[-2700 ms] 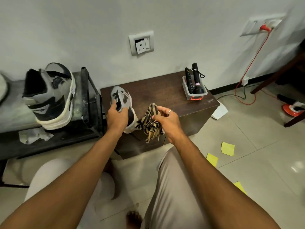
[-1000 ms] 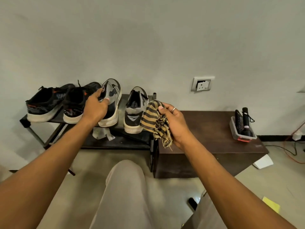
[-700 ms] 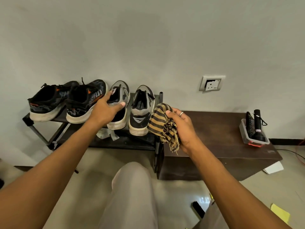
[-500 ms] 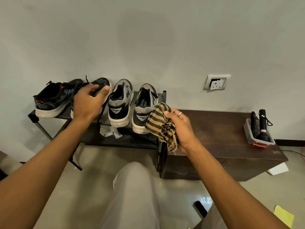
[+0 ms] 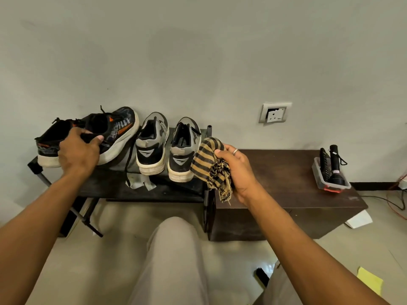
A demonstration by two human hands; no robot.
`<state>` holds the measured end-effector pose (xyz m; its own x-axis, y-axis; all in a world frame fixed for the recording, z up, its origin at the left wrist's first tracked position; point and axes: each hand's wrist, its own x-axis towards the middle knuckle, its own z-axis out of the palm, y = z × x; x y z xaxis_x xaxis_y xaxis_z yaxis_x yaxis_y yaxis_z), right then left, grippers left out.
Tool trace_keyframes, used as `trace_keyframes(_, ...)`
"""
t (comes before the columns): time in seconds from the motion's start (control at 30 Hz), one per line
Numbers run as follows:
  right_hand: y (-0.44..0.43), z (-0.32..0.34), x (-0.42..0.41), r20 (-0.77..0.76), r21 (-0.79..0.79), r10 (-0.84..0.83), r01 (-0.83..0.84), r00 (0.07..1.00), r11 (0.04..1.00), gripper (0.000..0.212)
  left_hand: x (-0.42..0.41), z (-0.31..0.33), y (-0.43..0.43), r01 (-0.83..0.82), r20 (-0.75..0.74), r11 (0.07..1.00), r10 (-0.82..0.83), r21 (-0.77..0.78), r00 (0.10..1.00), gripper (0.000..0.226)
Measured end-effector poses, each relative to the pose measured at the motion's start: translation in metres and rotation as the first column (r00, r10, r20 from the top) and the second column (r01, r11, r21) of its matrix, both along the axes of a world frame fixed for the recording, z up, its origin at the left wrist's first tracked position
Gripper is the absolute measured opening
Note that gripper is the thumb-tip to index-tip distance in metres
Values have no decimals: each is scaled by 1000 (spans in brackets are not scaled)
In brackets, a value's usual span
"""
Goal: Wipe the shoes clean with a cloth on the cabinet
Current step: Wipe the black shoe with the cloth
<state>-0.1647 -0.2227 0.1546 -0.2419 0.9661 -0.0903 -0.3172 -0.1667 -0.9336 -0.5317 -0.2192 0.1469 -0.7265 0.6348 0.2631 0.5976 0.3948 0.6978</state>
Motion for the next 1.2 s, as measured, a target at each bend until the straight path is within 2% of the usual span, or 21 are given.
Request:
trace_keyframes(0.17, -13, 18, 20, -45, 37, -29, 31, 999, 999, 13, 28, 57, -17, 35, -7, 981, -34, 190, 999, 39)
trace_keyframes(0.3, -24, 26, 36, -95, 58, -58, 63, 994, 996, 14, 73, 104, -28, 144, -41, 942, -138, 302, 990, 41)
trace_keyframes(0.47, -28, 25, 65, -161, 10, -147, 150, 976, 989, 22, 164, 135, -29, 333, -73, 876, -329, 350, 942, 35)
trace_keyframes(0.57, -25, 15, 92, -145, -4, -270, 272, 952, 962, 21, 226, 122, -21, 426, -19, 841, -446, 334, 895, 27)
trace_keyframes(0.73, -14, -17, 144, 14, 26, -465, 464, 885, 885, 24, 317, 48, -3, 572, 48, 790, -595, 222, 803, 23)
trace_keyframes(0.9, -1, -78, 186, 263, -6, -535, 555, 803, 832, 26, 371, -48, 12, 648, 132, 761, -644, 17, 753, 22)
trace_keyframes(1.1, 17, -146, 203, 554, -63, -500, 633, 665, 772, 23, 391, -130, 19, 633, 125, 696, -634, -339, 763, 28)
trace_keyframes(1.2, 29, -166, 201, 635, -56, -432, 596, 640, 801, 32, 397, -136, 24, 622, 102, 624, -662, -474, 742, 38)
